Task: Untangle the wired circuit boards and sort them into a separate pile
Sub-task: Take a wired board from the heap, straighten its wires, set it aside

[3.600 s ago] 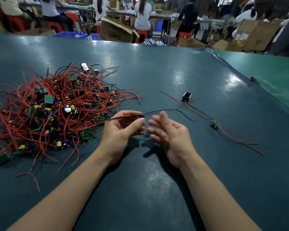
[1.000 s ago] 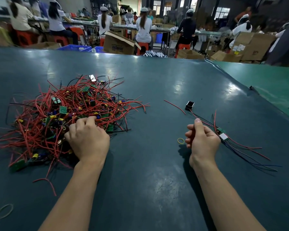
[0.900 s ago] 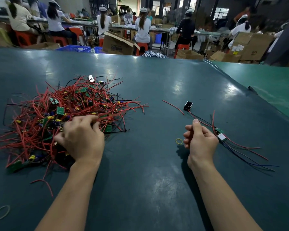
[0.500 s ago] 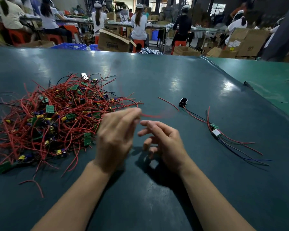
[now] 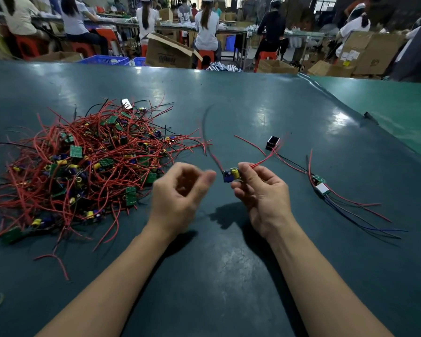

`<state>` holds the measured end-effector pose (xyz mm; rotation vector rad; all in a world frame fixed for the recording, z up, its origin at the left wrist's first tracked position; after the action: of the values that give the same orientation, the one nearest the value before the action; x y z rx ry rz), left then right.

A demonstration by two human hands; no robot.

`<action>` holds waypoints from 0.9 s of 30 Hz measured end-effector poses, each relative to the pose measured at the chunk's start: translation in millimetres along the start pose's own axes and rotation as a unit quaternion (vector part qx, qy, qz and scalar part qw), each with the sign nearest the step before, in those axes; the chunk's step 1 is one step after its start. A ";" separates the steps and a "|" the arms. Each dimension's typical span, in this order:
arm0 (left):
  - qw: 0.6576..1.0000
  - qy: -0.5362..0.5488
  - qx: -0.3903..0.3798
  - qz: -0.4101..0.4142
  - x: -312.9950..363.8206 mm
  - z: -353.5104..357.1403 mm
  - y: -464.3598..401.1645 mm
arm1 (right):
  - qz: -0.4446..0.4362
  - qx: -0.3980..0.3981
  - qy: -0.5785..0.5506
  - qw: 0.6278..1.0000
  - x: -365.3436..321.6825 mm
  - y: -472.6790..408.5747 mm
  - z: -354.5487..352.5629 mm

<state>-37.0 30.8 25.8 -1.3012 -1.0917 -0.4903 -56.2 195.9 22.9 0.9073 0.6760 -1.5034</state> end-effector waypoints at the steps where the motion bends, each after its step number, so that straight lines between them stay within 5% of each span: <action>1: 0.998 0.032 -0.046 -0.039 0.2 4.6 1.3 | 0.009 -0.027 0.019 0.999 2.6 2.6 2.8; 5: 0.994 0.084 -0.047 -0.046 0.6 3.9 -2.9 | 0.031 -0.087 0.086 0.992 11.0 8.6 9.6; 12: 0.985 0.108 -0.084 -0.101 -1.3 4.2 -4.8 | -0.028 -0.048 0.146 0.988 8.4 6.4 4.9; 27: 0.975 0.164 0.015 -0.151 -8.1 -6.1 -9.1 | -0.136 0.292 -0.054 0.945 -18.0 -18.3 -41.0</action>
<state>-45.9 20.6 24.2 -0.9861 -1.0158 -0.8806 -67.6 242.2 14.9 1.1936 0.2752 -2.0420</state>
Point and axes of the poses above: each hand's wrist, its own y-axis away from the middle knuckle, its own z-axis out of the palm, x = y × z, the point moved 3 cm from there along -y, towards the middle knuckle, and after that the axes turned 4 degrees about x, right-handed, at the moved point
